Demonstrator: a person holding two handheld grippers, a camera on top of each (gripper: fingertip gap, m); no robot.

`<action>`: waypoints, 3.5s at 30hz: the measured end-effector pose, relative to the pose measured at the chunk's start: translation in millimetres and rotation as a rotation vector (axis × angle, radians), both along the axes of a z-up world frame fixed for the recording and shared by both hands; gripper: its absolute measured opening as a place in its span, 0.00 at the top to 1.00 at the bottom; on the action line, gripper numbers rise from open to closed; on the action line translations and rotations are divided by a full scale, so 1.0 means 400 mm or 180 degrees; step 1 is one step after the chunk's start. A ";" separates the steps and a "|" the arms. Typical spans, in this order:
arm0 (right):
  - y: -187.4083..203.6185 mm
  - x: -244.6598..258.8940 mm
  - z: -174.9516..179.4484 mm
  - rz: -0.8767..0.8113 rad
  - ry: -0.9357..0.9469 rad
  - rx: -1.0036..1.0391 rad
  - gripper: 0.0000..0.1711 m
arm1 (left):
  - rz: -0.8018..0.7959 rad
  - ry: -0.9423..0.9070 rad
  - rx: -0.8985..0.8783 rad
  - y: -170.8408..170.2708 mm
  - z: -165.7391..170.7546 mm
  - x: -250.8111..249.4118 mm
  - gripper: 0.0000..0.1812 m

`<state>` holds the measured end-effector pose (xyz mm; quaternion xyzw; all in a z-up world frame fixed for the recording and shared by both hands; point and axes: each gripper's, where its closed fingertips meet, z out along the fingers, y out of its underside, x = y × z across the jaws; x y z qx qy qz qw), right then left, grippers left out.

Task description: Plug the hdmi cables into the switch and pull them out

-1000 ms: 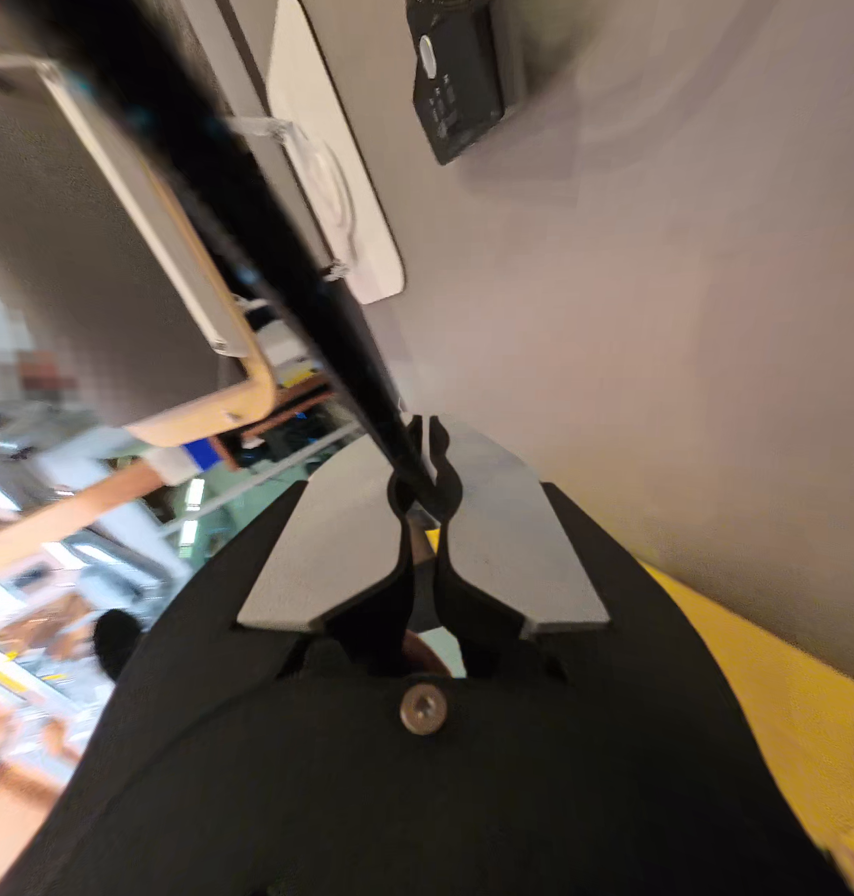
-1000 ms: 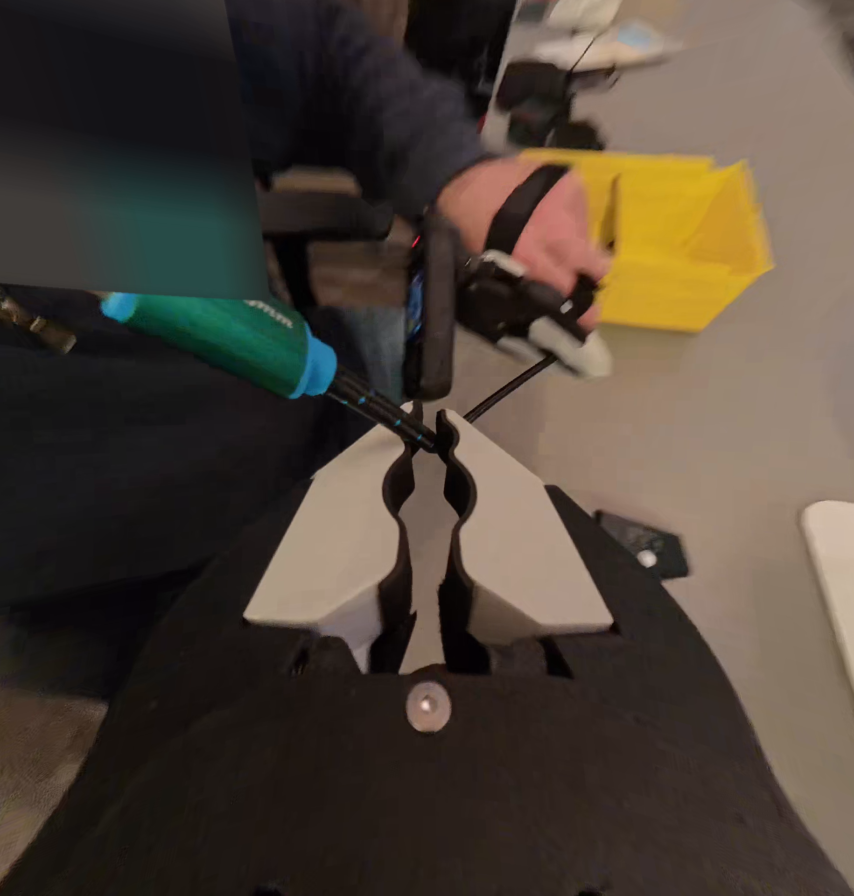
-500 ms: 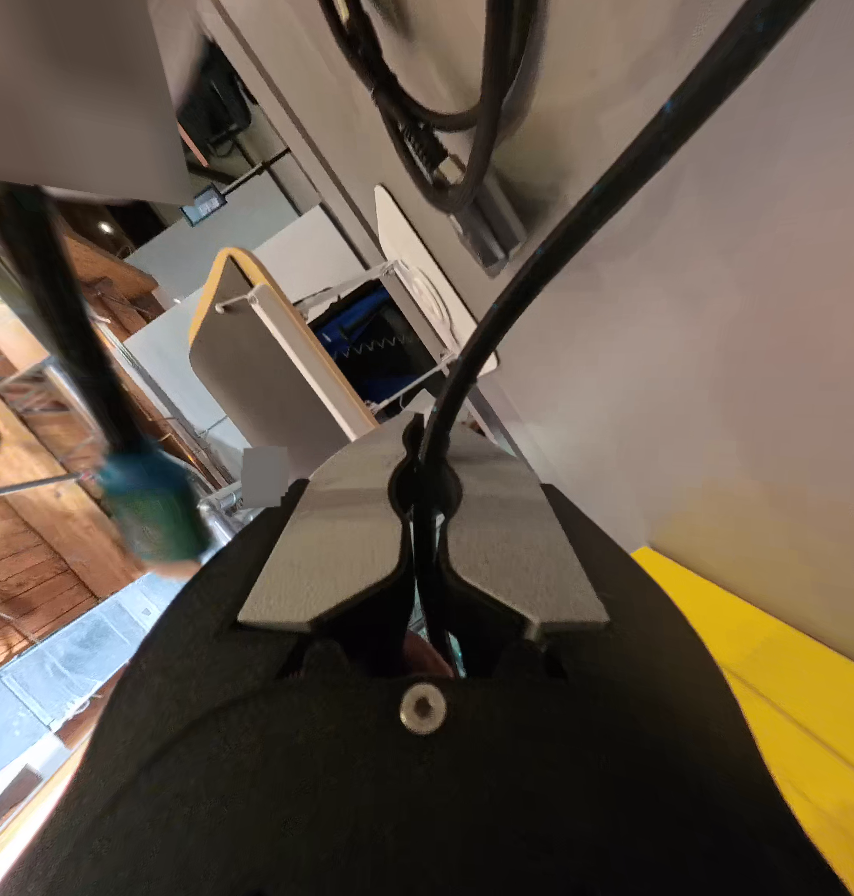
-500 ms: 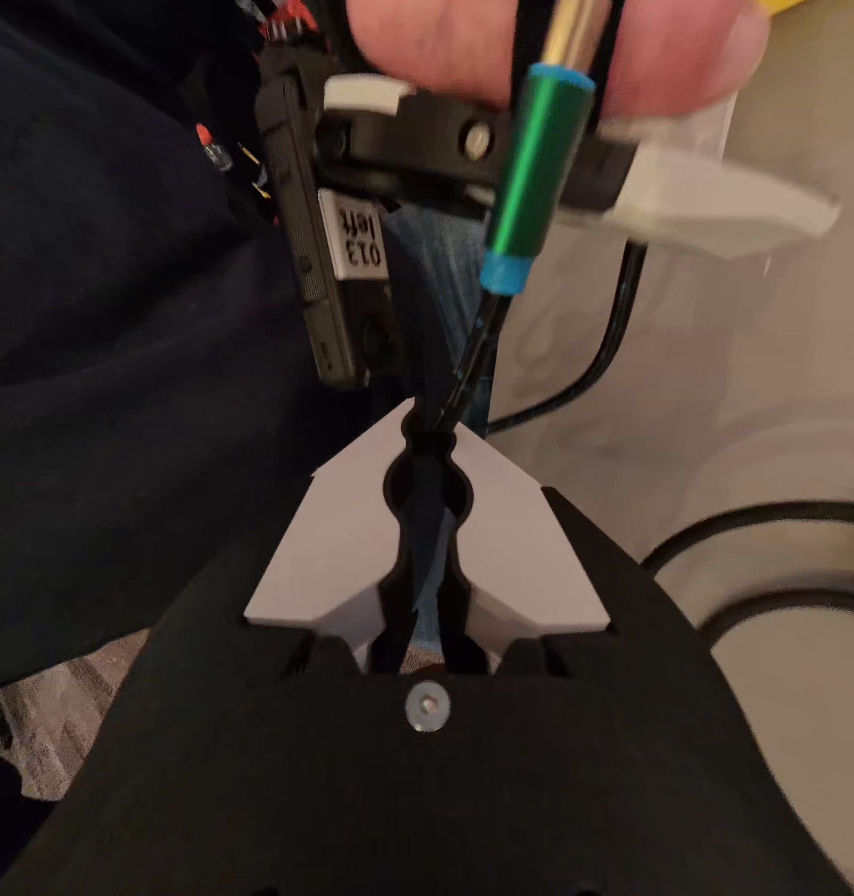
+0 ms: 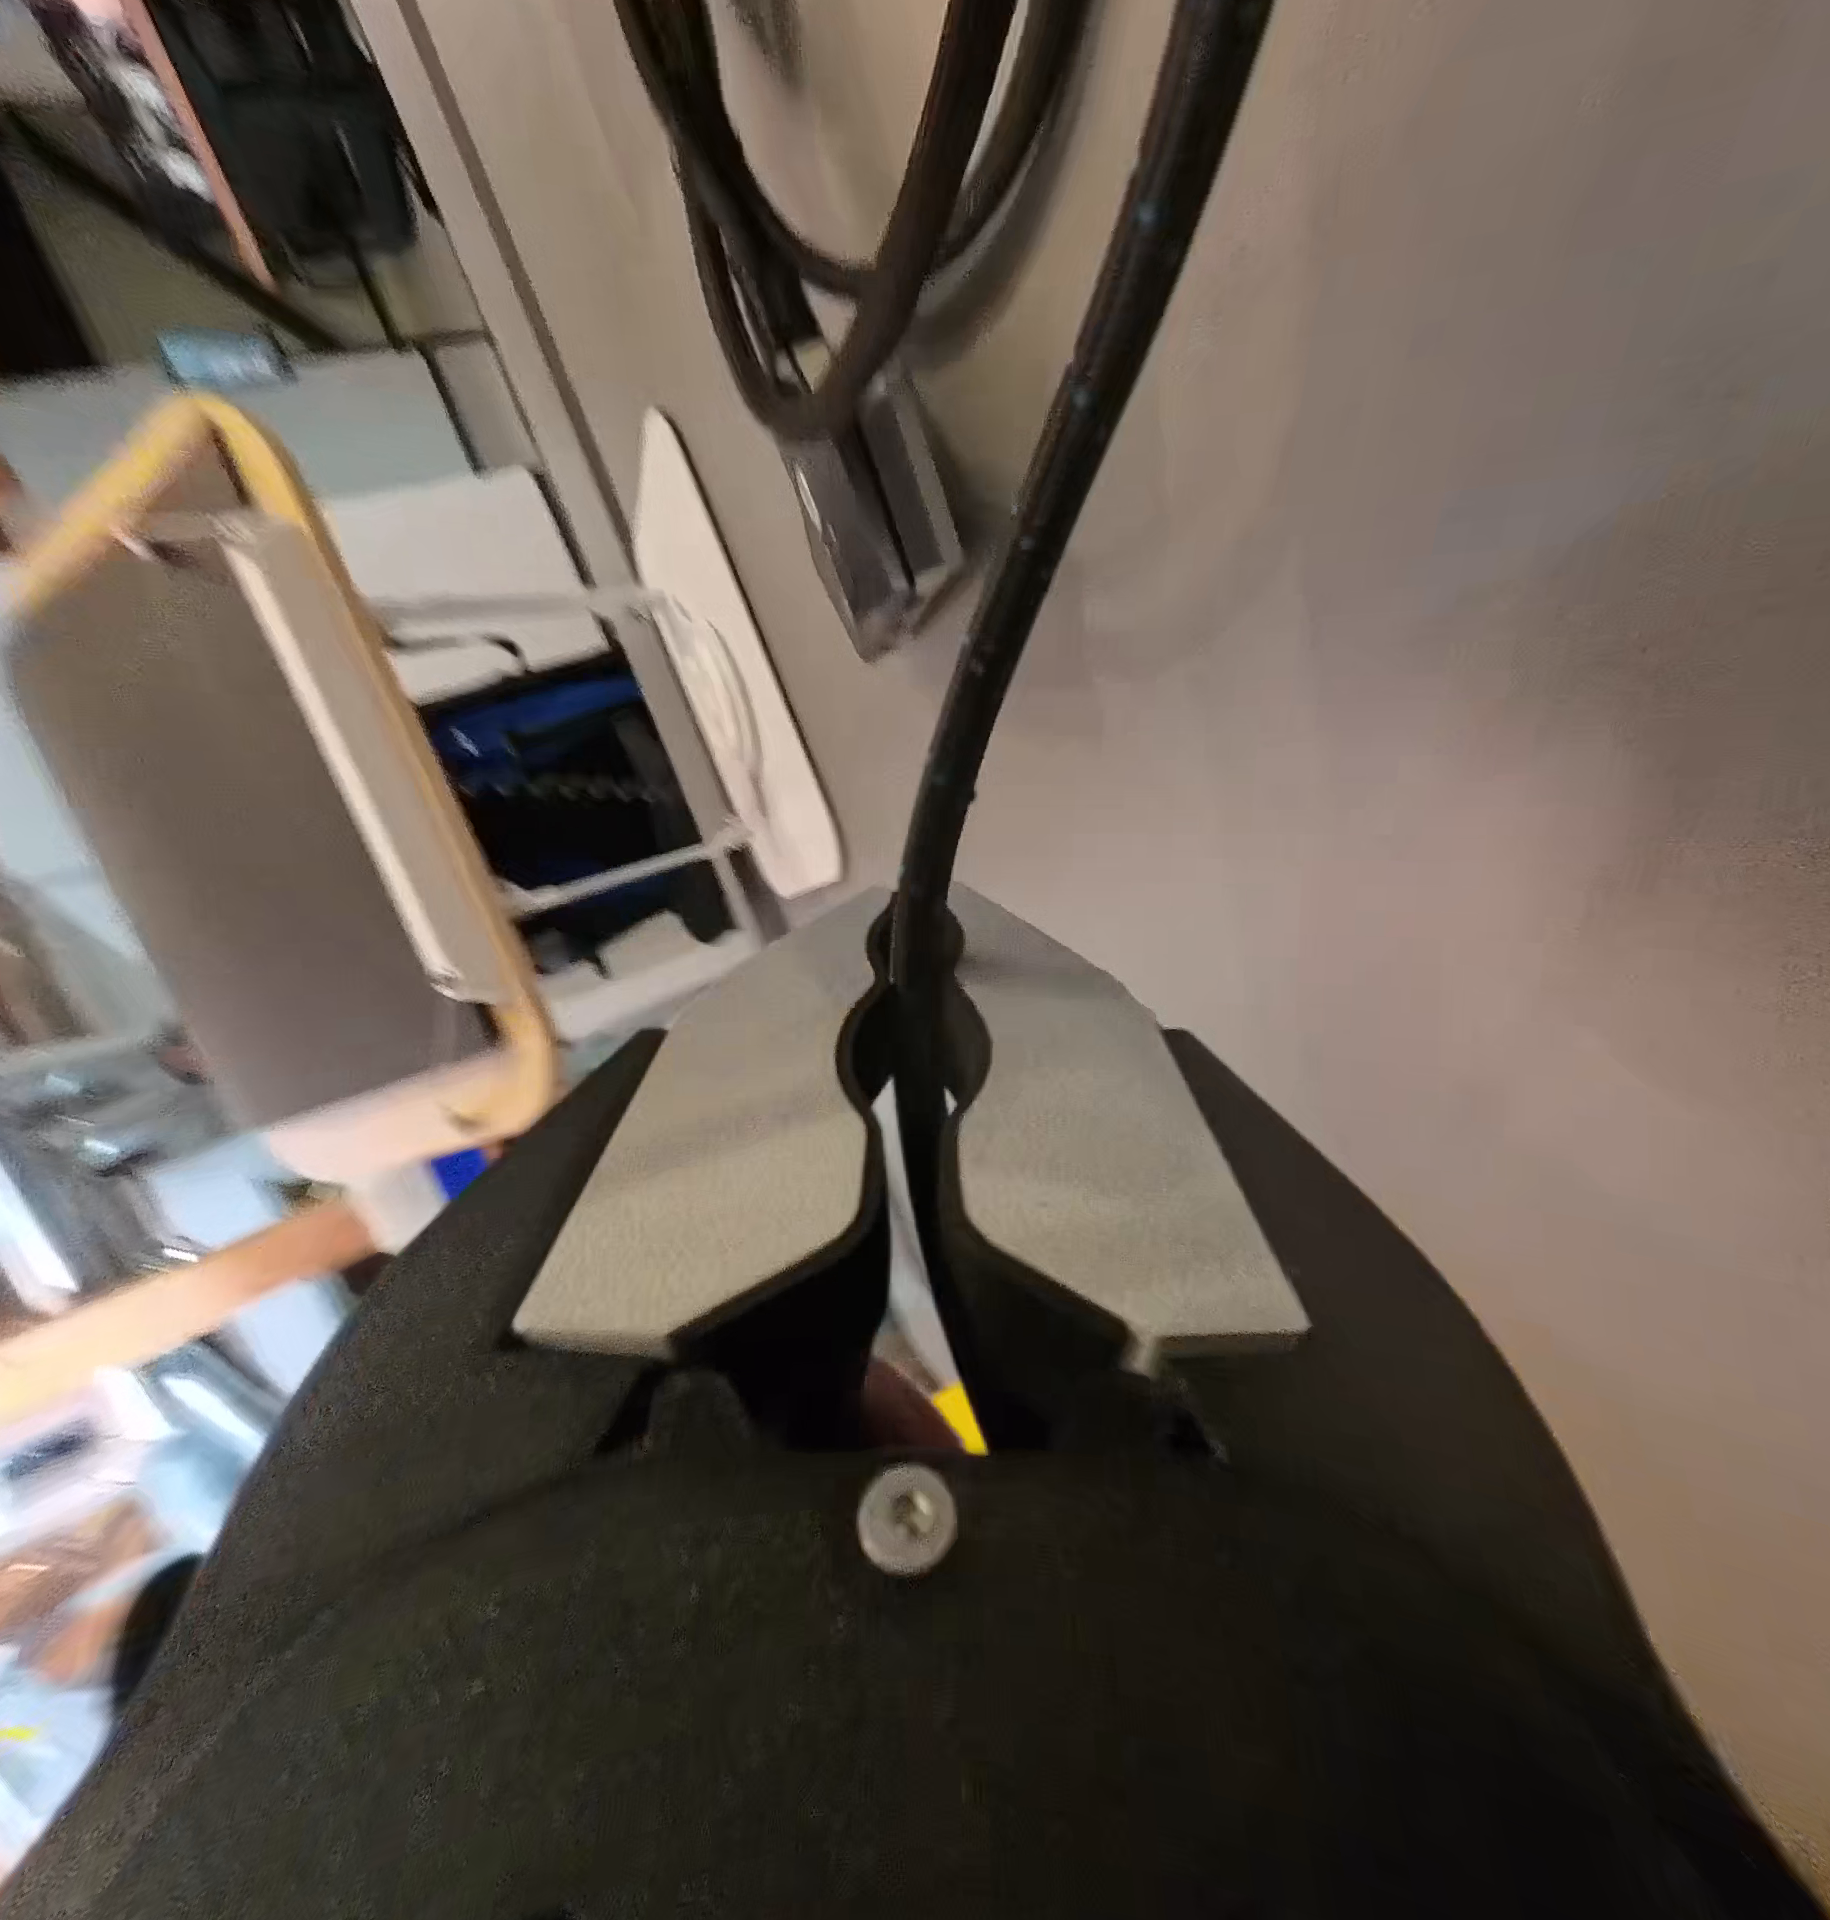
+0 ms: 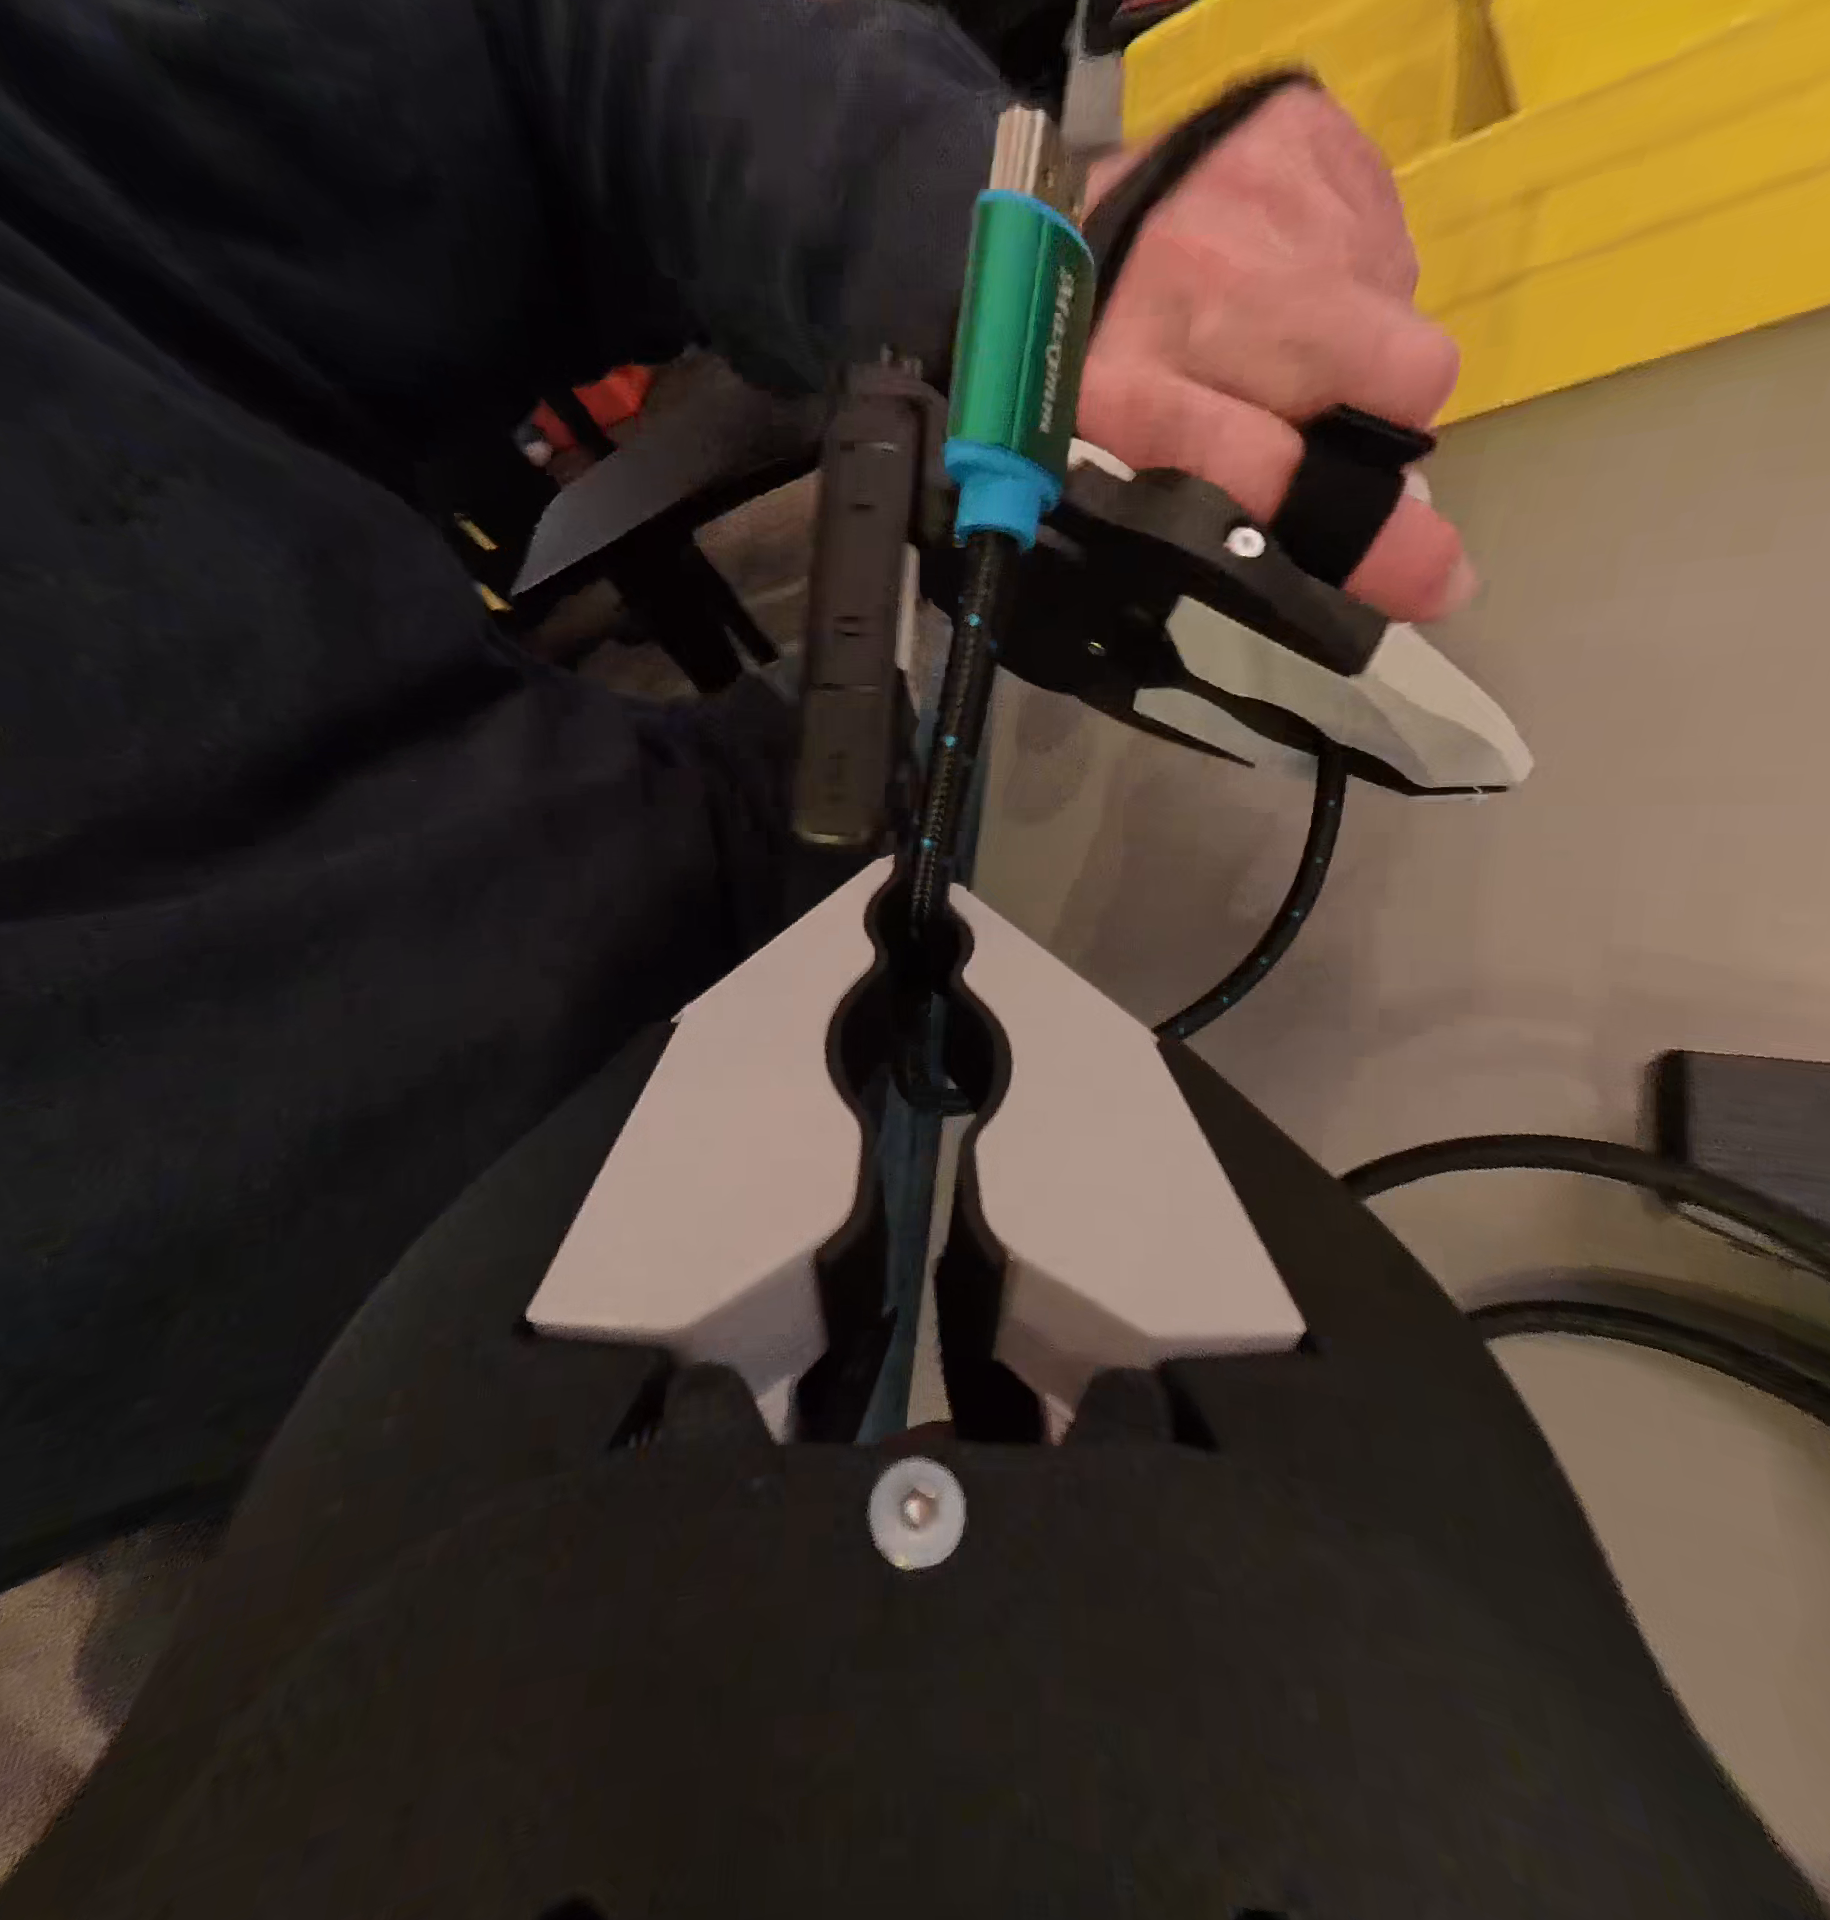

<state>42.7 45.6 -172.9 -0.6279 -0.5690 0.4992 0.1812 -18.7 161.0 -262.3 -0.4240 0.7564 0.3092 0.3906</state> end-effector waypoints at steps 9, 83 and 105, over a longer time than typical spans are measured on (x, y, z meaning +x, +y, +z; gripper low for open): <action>0.163 0.032 0.035 -0.0978 -0.0162 0.0862 1.00 | 0.1006 -0.1186 -0.1909 0.035 -0.058 -0.033 0.72; 0.257 -0.022 0.217 -0.1108 0.1972 -0.0003 1.00 | 0.0747 -0.1760 -0.2400 -0.153 0.054 -0.014 0.82; 0.226 -0.109 0.084 -0.1844 0.0243 0.3164 1.00 | 0.0811 -0.5780 -0.3646 -0.069 0.359 0.014 0.85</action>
